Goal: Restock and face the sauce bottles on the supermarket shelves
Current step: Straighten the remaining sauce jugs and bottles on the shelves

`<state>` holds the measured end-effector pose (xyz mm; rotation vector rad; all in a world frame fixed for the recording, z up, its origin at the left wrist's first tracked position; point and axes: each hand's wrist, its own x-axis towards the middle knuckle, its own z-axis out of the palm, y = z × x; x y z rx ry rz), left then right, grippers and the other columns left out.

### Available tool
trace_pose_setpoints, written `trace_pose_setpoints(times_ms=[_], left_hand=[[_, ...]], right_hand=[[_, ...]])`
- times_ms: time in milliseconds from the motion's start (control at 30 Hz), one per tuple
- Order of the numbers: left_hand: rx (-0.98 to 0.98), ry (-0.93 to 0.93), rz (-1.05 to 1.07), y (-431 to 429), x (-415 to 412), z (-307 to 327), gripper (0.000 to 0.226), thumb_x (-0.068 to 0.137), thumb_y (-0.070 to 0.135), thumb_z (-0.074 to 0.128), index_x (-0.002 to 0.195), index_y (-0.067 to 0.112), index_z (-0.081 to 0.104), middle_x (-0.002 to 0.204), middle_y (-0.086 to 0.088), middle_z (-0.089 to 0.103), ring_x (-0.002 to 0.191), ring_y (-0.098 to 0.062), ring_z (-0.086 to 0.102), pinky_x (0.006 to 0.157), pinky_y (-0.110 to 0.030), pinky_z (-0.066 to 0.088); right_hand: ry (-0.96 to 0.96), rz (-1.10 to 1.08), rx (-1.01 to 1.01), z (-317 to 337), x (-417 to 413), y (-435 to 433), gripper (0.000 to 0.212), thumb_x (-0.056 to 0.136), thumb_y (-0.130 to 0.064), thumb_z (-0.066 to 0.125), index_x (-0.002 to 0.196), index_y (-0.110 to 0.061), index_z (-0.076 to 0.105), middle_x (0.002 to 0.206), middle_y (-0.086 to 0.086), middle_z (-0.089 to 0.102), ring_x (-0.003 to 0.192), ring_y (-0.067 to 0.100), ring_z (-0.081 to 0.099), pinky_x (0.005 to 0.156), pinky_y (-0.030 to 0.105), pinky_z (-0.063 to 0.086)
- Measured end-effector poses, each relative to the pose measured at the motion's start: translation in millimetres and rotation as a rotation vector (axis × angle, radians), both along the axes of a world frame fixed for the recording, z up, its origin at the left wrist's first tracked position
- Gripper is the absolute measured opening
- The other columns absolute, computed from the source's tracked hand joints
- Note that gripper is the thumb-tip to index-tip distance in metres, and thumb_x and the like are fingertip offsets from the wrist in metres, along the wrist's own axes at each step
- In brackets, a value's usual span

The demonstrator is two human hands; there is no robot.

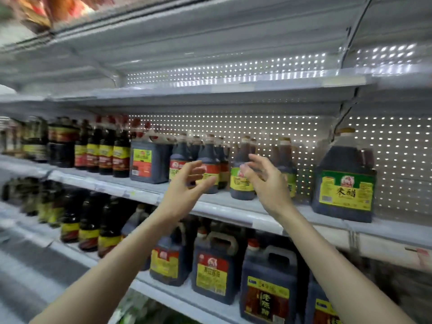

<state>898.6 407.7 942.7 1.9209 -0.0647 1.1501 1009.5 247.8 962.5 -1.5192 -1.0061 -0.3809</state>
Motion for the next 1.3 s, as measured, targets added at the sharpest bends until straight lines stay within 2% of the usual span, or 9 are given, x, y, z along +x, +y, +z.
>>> trace_pose_setpoints(times_ms=[100,167,267,467,633,800,1000,1133,1300], left_hand=[[0.029,0.046,0.061,49,-67,-7,0.047,0.086,0.032,0.065,0.129,0.025,0.048,0.114,0.018,0.057,0.107,0.009,0.053,0.086,-0.012,0.048],[0.026,0.074,0.095,81,-114,-11,0.049,0.084,0.037,0.064,0.129,0.028,0.047,0.116,0.018,0.056,0.109,0.007,0.053,0.085,-0.011,0.048],[0.059,0.104,0.183,130,-188,-14,0.062,0.076,0.051,0.062,0.132,0.028,0.047,0.119,0.015,0.058,0.113,0.002,0.055,0.091,-0.020,0.048],[0.034,0.102,0.322,211,-307,-21,0.066,0.073,0.049,0.064,0.132,0.025,0.049,0.117,0.009,0.062,0.112,-0.005,0.058,0.095,-0.027,0.049],[-0.001,0.094,0.408,261,-366,-25,0.066,0.074,0.047,0.063,0.133,0.022,0.049,0.117,0.007,0.062,0.112,-0.006,0.058,0.089,-0.020,0.048],[-0.010,0.096,0.434,304,-387,-24,0.064,0.075,0.045,0.064,0.133,0.024,0.048,0.117,0.009,0.060,0.110,-0.001,0.057,0.085,-0.014,0.046],[-0.005,0.093,0.420,365,-386,-39,0.063,0.074,0.049,0.063,0.131,0.027,0.048,0.115,0.012,0.060,0.109,-0.001,0.057,0.086,-0.017,0.048],[-0.020,0.140,0.383,421,-358,-59,0.051,0.084,0.038,0.065,0.130,0.026,0.048,0.113,0.010,0.062,0.106,-0.001,0.058,0.080,-0.011,0.047],[-0.079,0.190,0.285,494,-315,-62,0.049,0.087,0.035,0.065,0.131,0.026,0.047,0.113,0.007,0.063,0.106,-0.006,0.060,0.088,-0.023,0.050]], right_hand=[[0.025,0.088,0.010,-5,-51,59,0.043,0.092,-0.036,0.058,0.131,-0.021,0.051,0.111,-0.009,0.059,0.105,0.007,0.057,0.085,0.019,0.046],[0.046,0.141,0.018,-10,-88,100,0.042,0.091,-0.037,0.059,0.130,-0.021,0.052,0.111,-0.007,0.061,0.104,0.007,0.058,0.087,0.024,0.048],[0.075,0.224,0.031,-18,-146,163,0.043,0.091,-0.038,0.060,0.130,-0.021,0.052,0.110,-0.007,0.063,0.105,0.011,0.060,0.093,0.036,0.051],[0.100,0.383,0.015,-27,-247,261,0.042,0.091,-0.044,0.059,0.129,-0.027,0.051,0.116,-0.007,0.063,0.111,0.011,0.059,0.097,0.041,0.050],[0.092,0.465,-0.017,-26,-297,322,0.043,0.092,-0.044,0.057,0.131,-0.028,0.050,0.117,-0.004,0.064,0.109,0.011,0.060,0.096,0.039,0.051],[0.095,0.507,-0.015,-21,-320,373,0.044,0.092,-0.041,0.057,0.132,-0.023,0.050,0.113,-0.004,0.065,0.105,0.010,0.061,0.091,0.033,0.051],[0.115,0.485,0.013,-35,-320,433,0.040,0.092,-0.041,0.058,0.127,-0.024,0.051,0.113,-0.004,0.065,0.109,0.015,0.062,0.098,0.041,0.049],[0.130,0.421,0.012,-55,-300,476,0.037,0.090,-0.045,0.057,0.124,-0.031,0.052,0.112,-0.007,0.066,0.109,0.012,0.062,0.099,0.042,0.049],[0.201,0.328,-0.003,-69,-267,533,0.033,0.089,-0.045,0.059,0.119,-0.034,0.051,0.115,0.000,0.066,0.110,0.018,0.062,0.100,0.045,0.048]])
